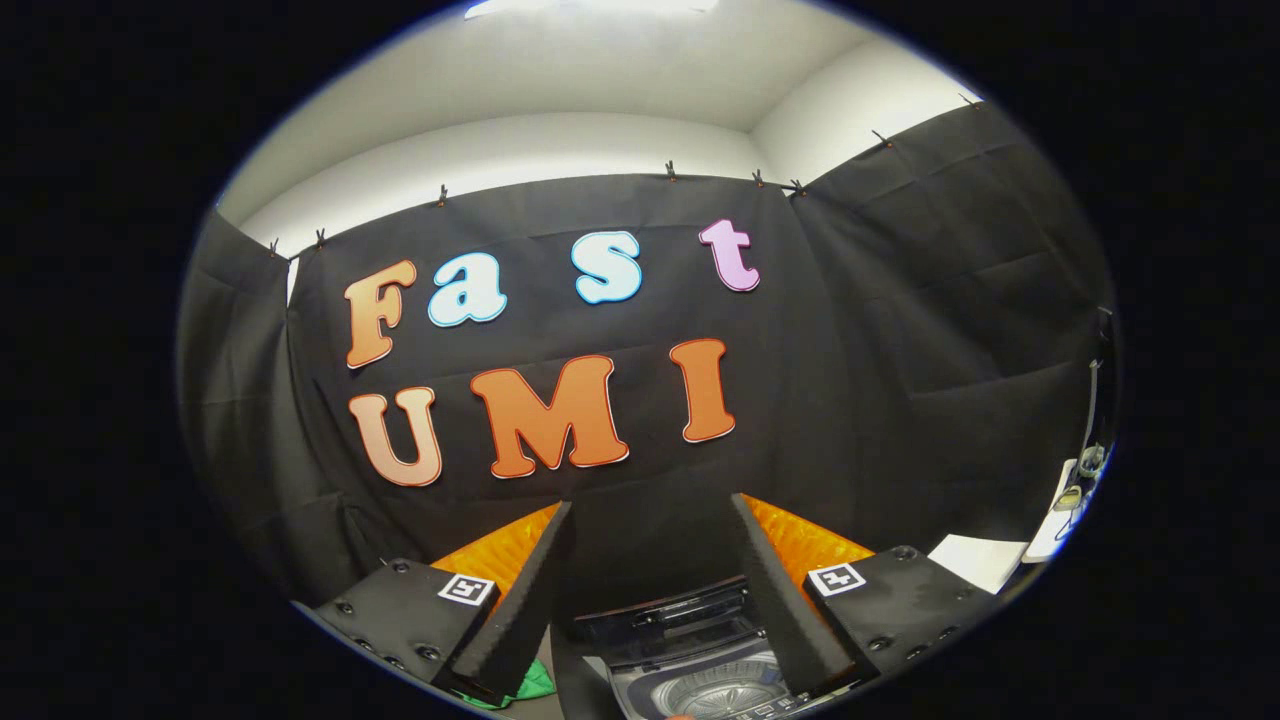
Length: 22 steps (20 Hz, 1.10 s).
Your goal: Put the clothes into the washing machine and then close the washing machine lid.
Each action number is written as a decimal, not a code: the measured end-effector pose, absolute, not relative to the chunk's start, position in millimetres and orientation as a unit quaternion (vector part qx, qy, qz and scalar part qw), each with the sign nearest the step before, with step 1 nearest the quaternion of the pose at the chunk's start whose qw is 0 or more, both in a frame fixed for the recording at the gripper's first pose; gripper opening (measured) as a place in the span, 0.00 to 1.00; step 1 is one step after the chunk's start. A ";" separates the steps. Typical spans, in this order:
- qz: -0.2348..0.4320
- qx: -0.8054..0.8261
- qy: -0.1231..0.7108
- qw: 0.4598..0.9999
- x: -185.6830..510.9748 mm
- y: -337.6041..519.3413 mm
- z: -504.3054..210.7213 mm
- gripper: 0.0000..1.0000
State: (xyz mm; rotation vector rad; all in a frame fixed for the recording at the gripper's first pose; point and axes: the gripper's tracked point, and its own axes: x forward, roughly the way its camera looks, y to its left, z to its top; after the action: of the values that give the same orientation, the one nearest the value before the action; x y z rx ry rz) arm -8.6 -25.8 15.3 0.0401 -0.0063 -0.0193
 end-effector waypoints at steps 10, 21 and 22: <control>-0.017 0.036 0.006 0.999 -38.0 -15.0 -11.3 0.98; 0.069 0.042 0.099 0.992 -44.2 106.6 -94.3 0.98; 0.078 0.041 0.111 0.990 -42.4 122.7 -105.2 0.98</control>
State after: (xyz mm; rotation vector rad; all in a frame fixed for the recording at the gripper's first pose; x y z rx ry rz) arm -42.4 122.7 -105.2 0.0823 0.2220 0.1571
